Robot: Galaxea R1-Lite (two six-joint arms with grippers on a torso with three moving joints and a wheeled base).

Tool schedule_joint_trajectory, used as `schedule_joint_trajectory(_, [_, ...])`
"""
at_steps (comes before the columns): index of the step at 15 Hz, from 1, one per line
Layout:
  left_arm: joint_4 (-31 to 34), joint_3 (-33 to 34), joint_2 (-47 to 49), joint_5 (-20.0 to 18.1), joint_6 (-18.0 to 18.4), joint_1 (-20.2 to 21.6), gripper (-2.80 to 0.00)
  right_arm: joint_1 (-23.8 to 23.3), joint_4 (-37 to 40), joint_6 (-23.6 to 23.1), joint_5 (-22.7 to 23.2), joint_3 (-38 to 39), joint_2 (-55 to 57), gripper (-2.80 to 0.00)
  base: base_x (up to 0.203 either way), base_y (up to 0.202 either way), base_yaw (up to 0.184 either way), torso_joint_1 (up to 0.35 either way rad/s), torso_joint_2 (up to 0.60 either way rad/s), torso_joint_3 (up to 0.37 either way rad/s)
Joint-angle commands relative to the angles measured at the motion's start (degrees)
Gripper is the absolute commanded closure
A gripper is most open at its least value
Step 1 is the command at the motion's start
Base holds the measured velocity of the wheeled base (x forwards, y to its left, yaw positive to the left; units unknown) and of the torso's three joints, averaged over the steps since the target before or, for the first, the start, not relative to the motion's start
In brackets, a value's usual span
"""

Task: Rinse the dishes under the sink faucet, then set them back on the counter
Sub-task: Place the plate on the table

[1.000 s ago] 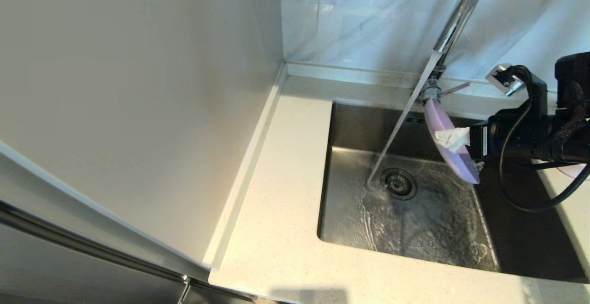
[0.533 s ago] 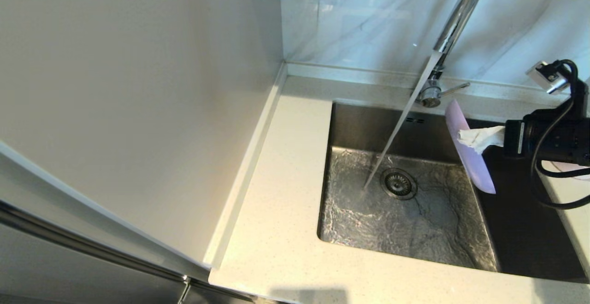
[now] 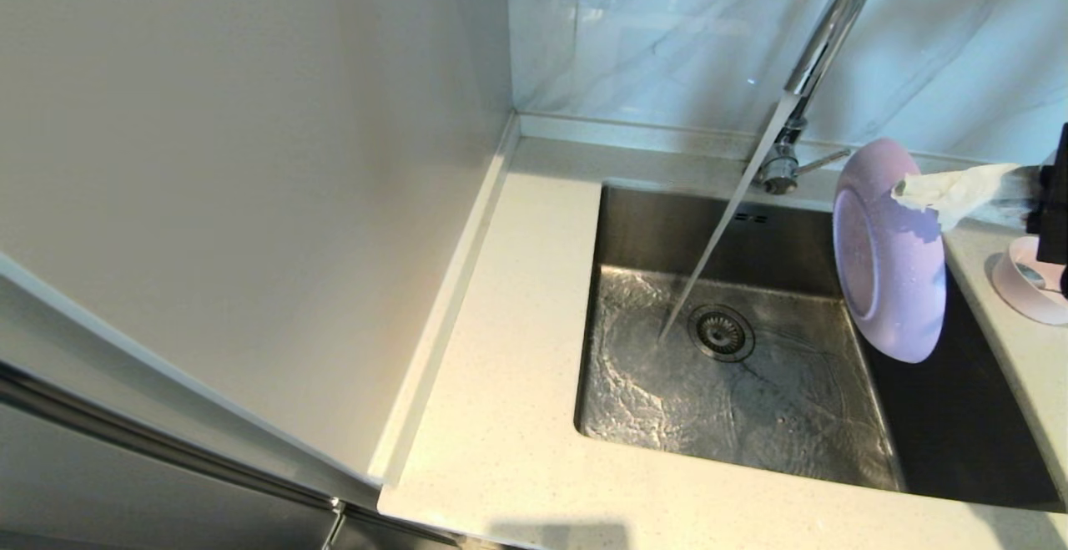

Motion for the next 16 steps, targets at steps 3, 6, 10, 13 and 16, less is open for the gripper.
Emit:
schedule_joint_trajectory(3, [0.02,0.0,0.0,0.03,0.0,0.0,0.0,-1.61,16.96,8.79,-0.29,-8.21,-4.77,0.0,0.0,0.0,0.0,0.0,0.0,0.0])
schedule_joint_trajectory(6, [0.02,0.0,0.0,0.03,0.0,0.0,0.0,-1.69,16.98,1.69,-3.44,-6.94,-5.95,0.0,0.0,0.0,0.0,0.0,0.0,0.0])
schedule_joint_trajectory(10, [0.02,0.0,0.0,0.03,0.0,0.0,0.0,-2.39,16.72,-17.9,-13.77,2.69,-7.5,0.0,0.0,0.0,0.0,0.0,0.0,0.0])
schedule_joint_trajectory(13, [0.02,0.0,0.0,0.02,0.0,0.0,0.0,-6.76,16.7,-31.78,-17.67,8.57,-8.84,0.0,0.0,0.0,0.0,0.0,0.0,0.0])
schedule_joint_trajectory(16, [0.02,0.0,0.0,0.03,0.0,0.0,0.0,-13.19,16.84,-39.56,-19.16,13.69,-10.92,0.0,0.0,0.0,0.0,0.0,0.0,0.0])
